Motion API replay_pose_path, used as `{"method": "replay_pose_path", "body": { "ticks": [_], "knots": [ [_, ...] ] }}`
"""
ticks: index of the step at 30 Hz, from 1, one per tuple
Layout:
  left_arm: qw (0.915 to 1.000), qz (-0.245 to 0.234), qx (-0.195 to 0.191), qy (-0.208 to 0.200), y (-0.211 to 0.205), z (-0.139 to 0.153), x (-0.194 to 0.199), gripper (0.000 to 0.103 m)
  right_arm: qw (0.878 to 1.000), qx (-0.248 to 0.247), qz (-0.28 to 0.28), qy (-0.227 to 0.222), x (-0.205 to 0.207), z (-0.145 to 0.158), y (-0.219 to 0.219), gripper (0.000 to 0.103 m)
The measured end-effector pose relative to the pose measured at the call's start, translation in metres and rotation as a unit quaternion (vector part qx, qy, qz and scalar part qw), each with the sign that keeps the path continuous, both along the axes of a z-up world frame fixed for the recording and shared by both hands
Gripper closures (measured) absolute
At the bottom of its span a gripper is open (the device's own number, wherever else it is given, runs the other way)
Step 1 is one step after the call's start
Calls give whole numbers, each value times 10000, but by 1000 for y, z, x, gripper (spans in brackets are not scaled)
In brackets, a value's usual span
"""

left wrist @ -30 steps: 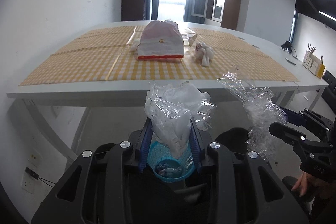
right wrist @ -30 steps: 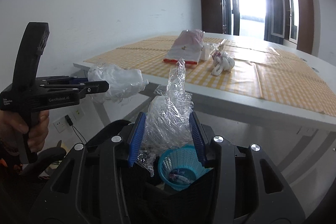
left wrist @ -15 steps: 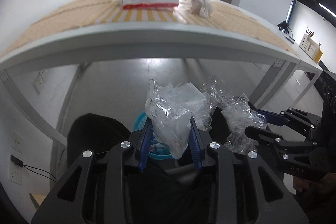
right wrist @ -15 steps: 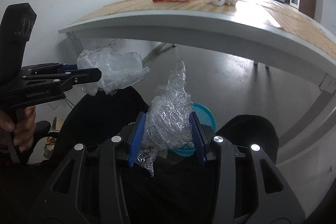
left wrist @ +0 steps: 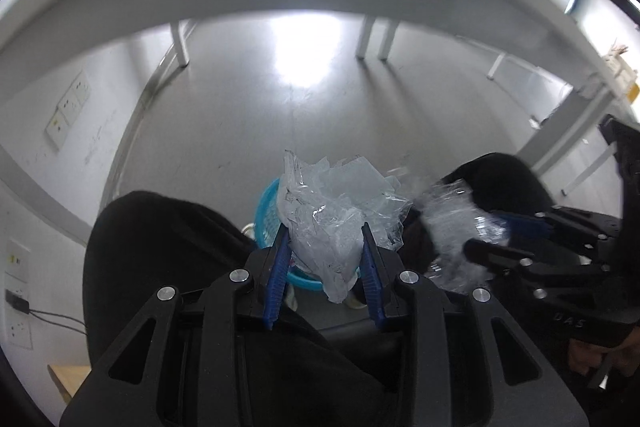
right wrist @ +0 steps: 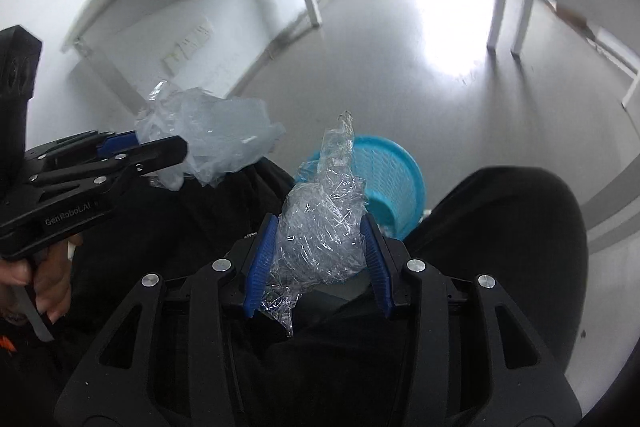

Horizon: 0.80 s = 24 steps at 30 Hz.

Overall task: Collect trash
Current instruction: 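Carry the clear plastic bag and clear wrap down over the blue wastebasket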

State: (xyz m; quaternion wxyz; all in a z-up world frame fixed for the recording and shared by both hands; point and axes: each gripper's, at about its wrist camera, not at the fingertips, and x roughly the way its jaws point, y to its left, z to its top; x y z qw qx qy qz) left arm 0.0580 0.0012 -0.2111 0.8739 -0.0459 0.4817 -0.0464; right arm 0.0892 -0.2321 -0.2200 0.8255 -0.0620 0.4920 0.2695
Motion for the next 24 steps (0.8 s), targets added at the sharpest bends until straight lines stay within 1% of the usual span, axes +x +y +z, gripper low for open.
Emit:
{"method": "replay_pose_path", "body": {
  "ticks": [2,6,10,12,16,19,24],
  "knots": [
    [9998,72,-45,190,6,-15,9,71,10000,-74,7,49,8,-7,5,62],
    [9988,321,-6,359,14,-40,34,72,9997,-106,8,214,21,-23,15,62],
    [9960,521,-207,695,20,-66,51,73,9991,-301,-85,284,35,-41,28,62],
    [9949,589,-288,768,24,-72,60,73,9984,-422,-143,352,42,-50,34,62],
    [9927,693,-329,933,27,-85,76,73,9959,-518,-282,690,62,-67,40,62],
    [9894,755,-475,1144,31,-96,89,73,9932,-415,-378,1021,77,-81,41,62],
    [9862,701,-603,1373,35,-115,110,73,9881,-461,-542,1366,98,-102,46,62]
  ]
}}
